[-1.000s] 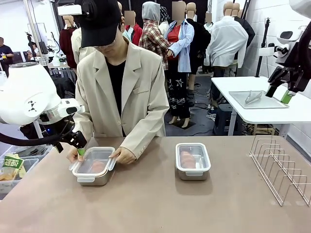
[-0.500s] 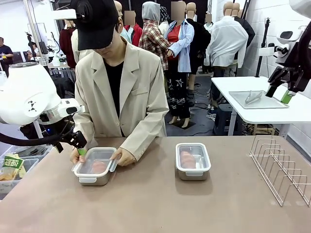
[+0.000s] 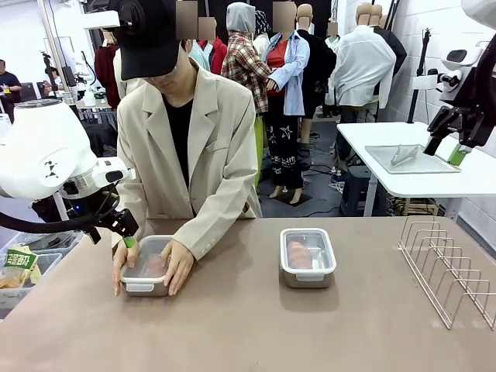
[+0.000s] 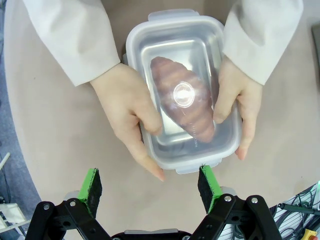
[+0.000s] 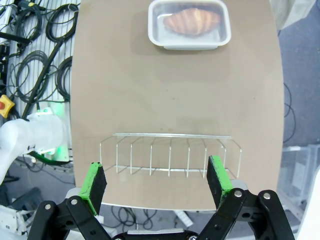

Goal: Place the bread in airtight containers.
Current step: Release when the human grabs the Airtight Container lid.

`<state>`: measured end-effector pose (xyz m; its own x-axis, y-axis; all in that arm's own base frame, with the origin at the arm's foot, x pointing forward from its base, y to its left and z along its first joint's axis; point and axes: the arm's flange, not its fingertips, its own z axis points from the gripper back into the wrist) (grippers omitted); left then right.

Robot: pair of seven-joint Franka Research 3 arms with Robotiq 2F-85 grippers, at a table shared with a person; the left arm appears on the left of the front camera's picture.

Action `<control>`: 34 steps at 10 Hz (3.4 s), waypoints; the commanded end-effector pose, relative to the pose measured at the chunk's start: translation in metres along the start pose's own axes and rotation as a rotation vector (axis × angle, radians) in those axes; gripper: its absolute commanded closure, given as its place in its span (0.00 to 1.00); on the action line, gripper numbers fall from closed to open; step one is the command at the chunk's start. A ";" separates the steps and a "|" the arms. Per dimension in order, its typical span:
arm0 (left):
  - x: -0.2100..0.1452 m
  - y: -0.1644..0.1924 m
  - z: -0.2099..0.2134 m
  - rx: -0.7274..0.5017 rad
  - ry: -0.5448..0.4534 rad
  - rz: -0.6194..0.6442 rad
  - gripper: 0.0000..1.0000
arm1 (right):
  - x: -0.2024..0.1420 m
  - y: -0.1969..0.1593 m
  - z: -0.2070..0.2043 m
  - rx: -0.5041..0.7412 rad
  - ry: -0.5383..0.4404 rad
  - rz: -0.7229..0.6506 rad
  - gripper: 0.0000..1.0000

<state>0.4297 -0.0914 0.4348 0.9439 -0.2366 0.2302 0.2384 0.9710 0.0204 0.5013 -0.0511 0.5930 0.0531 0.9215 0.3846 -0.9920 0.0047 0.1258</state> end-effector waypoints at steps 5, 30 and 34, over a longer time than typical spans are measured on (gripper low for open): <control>0.001 -0.001 0.000 0.007 -0.009 0.016 0.00 | 0.001 0.000 0.000 -0.001 0.000 -0.003 0.00; 0.001 -0.001 0.000 0.007 -0.009 0.016 0.00 | 0.001 0.000 0.000 -0.001 0.000 -0.003 0.00; 0.001 -0.001 0.000 0.007 -0.009 0.016 0.00 | 0.001 0.000 0.000 -0.001 0.000 -0.003 0.00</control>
<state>0.4297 -0.0914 0.4348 0.9439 -0.2366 0.2302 0.2384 0.9710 0.0204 0.5013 -0.0511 0.5930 0.0532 0.9215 0.3846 -0.9920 0.0047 0.1258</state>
